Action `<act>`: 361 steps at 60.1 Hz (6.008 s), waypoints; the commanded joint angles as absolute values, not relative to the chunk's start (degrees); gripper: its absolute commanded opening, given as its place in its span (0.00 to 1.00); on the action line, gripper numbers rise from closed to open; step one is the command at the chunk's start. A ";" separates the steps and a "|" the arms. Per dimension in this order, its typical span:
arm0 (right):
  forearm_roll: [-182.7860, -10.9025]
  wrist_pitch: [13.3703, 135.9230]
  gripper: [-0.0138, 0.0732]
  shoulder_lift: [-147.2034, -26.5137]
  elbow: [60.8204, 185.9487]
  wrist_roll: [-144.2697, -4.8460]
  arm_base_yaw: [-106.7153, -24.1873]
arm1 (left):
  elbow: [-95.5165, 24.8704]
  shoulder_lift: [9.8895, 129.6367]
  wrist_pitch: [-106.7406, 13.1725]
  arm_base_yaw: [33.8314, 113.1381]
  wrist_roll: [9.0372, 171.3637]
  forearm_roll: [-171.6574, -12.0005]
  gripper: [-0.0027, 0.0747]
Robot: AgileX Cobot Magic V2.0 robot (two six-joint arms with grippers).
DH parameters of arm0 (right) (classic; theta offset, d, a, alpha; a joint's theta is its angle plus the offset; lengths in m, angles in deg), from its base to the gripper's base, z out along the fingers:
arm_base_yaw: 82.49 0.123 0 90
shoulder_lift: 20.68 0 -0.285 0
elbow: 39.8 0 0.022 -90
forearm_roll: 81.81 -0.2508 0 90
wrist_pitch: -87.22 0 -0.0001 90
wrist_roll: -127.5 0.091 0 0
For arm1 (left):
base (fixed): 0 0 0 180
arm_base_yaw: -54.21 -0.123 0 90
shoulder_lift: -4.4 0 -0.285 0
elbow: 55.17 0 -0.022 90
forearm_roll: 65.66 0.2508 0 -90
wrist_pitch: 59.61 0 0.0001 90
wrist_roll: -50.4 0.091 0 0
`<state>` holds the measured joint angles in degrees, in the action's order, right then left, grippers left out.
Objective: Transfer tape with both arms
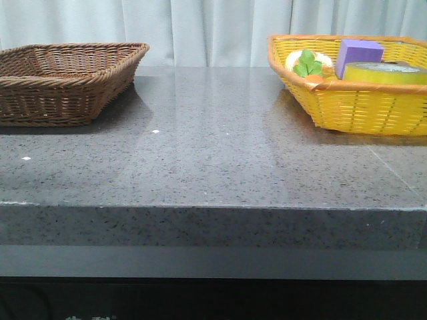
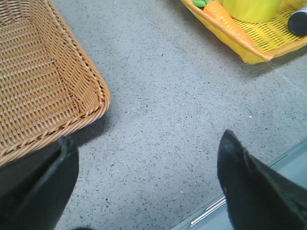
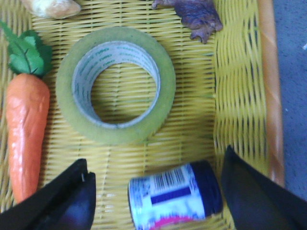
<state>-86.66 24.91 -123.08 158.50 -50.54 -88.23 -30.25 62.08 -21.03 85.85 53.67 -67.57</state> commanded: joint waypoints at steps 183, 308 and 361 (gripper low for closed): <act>-76.71 27.10 0.47 -142.48 174.66 -52.50 -49.20 | -32.23 61.74 -24.89 86.32 53.69 -68.04 0.79; -86.38 56.25 0.65 -65.71 110.22 -53.38 -52.81 | -57.10 85.29 -11.88 94.58 66.44 -68.31 0.79; -86.38 56.25 0.65 -65.71 110.22 -53.38 -52.81 | -77.98 117.76 0.40 96.31 66.44 -71.05 0.79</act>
